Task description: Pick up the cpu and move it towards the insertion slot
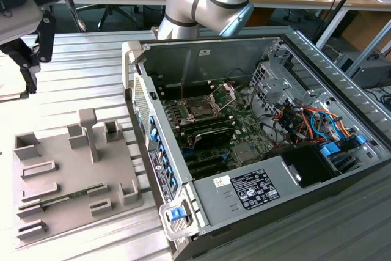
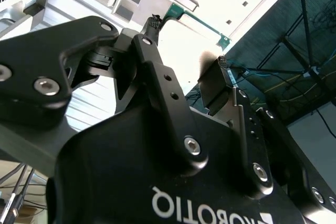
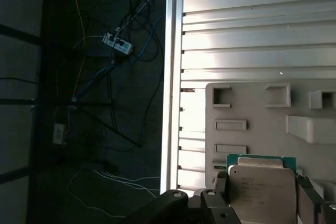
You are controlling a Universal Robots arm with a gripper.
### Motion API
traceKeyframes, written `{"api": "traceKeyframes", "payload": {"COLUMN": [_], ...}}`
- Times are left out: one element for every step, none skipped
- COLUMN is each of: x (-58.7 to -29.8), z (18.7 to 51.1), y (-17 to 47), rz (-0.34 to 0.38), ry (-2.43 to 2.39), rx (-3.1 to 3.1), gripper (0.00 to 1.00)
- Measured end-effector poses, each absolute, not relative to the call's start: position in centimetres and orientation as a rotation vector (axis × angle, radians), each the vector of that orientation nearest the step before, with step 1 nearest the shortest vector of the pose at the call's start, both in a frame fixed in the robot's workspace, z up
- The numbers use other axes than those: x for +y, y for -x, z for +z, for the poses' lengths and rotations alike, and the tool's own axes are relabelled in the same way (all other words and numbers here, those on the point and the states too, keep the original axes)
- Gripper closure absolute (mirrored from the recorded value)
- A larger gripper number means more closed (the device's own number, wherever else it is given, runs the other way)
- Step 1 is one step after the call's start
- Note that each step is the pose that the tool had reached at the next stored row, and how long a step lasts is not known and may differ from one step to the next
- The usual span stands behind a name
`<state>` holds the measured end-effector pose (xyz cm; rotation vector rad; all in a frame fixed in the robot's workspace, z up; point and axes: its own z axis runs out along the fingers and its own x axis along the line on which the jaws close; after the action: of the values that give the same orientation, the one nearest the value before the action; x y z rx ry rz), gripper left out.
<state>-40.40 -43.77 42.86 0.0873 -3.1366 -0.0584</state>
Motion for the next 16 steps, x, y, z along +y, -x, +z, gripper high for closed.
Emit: {"api": "traceKeyframes", "payload": {"x": [-43.8,-43.8,-43.8,-43.8,-43.8,-43.8,-43.8,-43.8,-43.8,-43.8,-43.8,-43.8,-43.8,-43.8,-43.8,-43.8], "z": [42.9,42.9,42.9,42.9,42.9,42.9,42.9,42.9,42.9,42.9,42.9,42.9,42.9,42.9,42.9,42.9], "y": [40.2,40.0,39.9,39.7,39.6,39.5,39.4,39.3,39.2,39.1,39.0,38.9,38.7,38.6,38.5,38.4], "rz": [-0.058,-0.058,-0.058,-0.058,-0.058,-0.058,-0.058,-0.058,-0.058,-0.058,-0.058,-0.058,-0.058,-0.058,-0.058,-0.058], "ry": [-0.087,-0.087,-0.087,-0.087,-0.087,-0.087,-0.087,-0.087,-0.087,-0.087,-0.087,-0.087,-0.087,-0.087,-0.087,-0.087], "rx": [-3.136,-3.136,-3.136,-3.136,-3.136,-3.136,-3.136,-3.136,-3.136,-3.136,-3.135,-3.135,-3.135,-3.135,-3.135,-3.135], "gripper": [0.45,0.45,0.45,0.45,0.45,0.45,0.45,0.45,0.45,0.45,0.45,0.45,0.45,0.45,0.45,0.45]}}
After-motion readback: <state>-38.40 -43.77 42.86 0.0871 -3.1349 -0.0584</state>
